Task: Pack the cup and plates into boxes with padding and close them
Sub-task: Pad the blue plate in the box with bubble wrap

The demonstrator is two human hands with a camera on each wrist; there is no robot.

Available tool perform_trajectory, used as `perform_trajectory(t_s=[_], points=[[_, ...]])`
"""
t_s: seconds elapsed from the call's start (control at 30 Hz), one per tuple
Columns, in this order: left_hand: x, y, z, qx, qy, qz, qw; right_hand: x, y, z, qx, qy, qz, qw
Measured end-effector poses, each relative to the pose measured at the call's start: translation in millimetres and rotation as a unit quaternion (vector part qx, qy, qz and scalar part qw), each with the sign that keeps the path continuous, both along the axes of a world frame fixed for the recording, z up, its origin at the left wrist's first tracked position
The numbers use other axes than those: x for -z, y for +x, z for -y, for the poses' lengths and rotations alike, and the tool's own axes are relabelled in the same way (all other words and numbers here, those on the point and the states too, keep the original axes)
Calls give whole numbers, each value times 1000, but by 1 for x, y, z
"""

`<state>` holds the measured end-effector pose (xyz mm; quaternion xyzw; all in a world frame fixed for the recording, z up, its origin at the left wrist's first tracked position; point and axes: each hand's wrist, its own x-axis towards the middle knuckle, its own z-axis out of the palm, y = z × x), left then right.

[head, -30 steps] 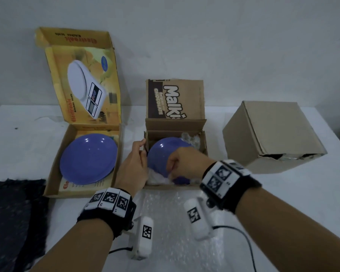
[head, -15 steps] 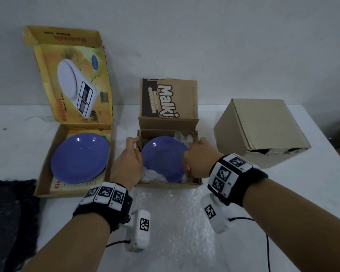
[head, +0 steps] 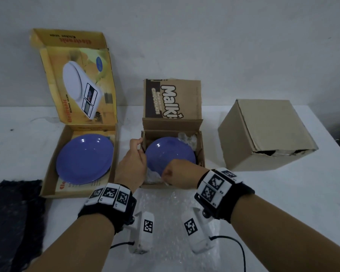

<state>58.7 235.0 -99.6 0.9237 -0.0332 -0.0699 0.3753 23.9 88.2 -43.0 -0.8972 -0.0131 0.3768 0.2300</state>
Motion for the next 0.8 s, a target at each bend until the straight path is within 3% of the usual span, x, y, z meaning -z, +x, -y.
perform_trajectory(t_s=[0.4, 0.67, 0.8], points=[[0, -3, -1, -9, -30, 24, 999, 18, 8, -16, 50, -52, 97, 993], [2, 0, -1, -7, -27, 12, 1000, 7, 21, -17, 10, -53, -18, 998], [5, -2, -1, -6, -34, 21, 999, 11, 16, -24, 29, -91, 16, 995]])
